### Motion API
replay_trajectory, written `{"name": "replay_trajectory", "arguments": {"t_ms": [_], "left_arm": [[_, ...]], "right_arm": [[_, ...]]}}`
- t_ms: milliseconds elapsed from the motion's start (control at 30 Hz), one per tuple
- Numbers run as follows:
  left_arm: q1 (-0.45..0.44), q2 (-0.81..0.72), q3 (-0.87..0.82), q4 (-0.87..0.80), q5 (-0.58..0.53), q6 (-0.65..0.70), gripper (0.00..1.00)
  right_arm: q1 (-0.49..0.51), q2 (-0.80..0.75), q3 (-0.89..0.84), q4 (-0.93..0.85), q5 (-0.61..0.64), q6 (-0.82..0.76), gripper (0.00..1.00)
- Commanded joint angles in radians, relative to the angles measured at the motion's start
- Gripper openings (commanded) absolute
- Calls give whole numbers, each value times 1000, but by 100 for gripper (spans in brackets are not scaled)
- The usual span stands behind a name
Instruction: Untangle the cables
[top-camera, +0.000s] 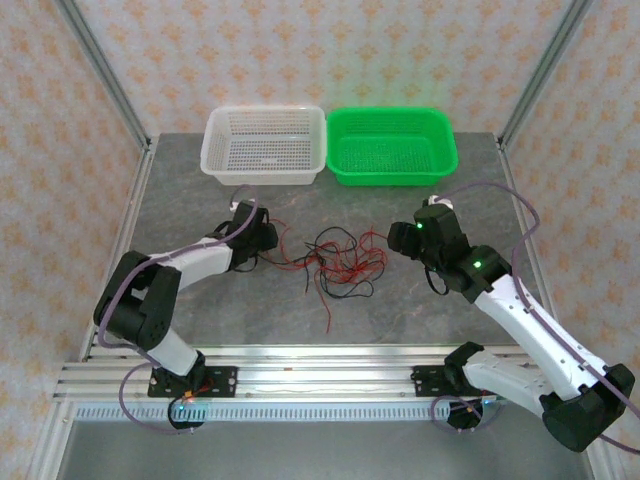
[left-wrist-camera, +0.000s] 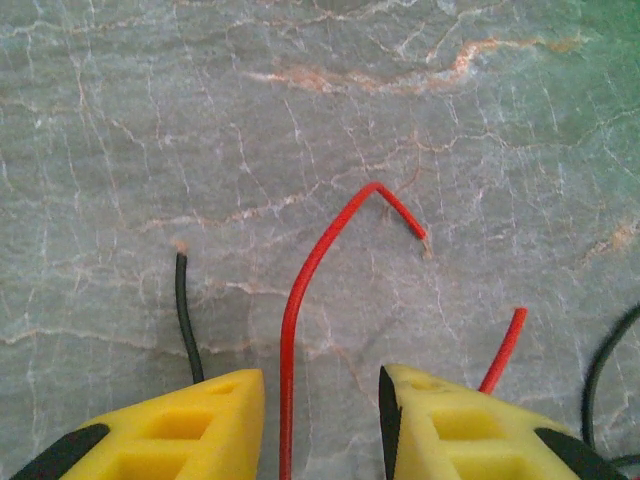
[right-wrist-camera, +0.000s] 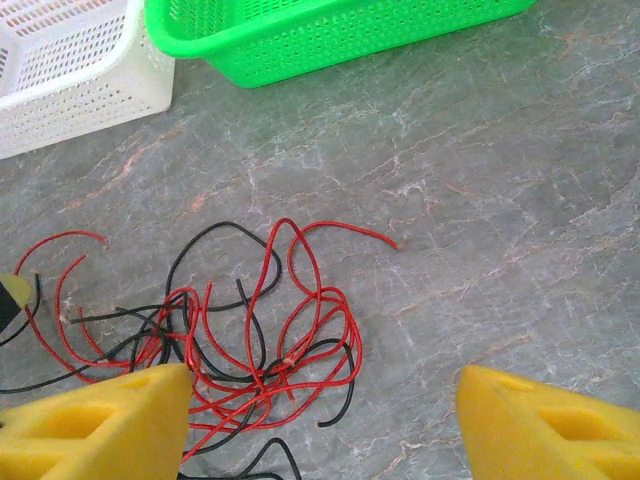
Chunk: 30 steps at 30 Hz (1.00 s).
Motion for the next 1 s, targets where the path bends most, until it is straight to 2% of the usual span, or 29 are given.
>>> {"name": "replay_trajectory", "arguments": {"t_ms": [0, 133, 267, 467, 667, 967], "left_arm": [[10, 35, 29, 35, -40, 38, 34], [9, 76, 34, 71, -25, 41, 22], [10, 94, 49, 77, -40, 52, 0], [5, -13, 102, 20, -47, 74, 0], [-44, -177, 253, -147, -41, 114, 0], [-136, -268, 489, -339, -33, 157, 0]], "right_arm": [[-3, -16, -17, 17, -9, 24, 70], [-3, -12, -28, 38, -25, 32, 69], [-3, -12, -36, 54, -41, 39, 68], [-3, -13, -94, 145, -114, 56, 66], [-3, 32, -194, 341, -245, 112, 65], [8, 181, -305, 783, -462, 279, 59]]}}
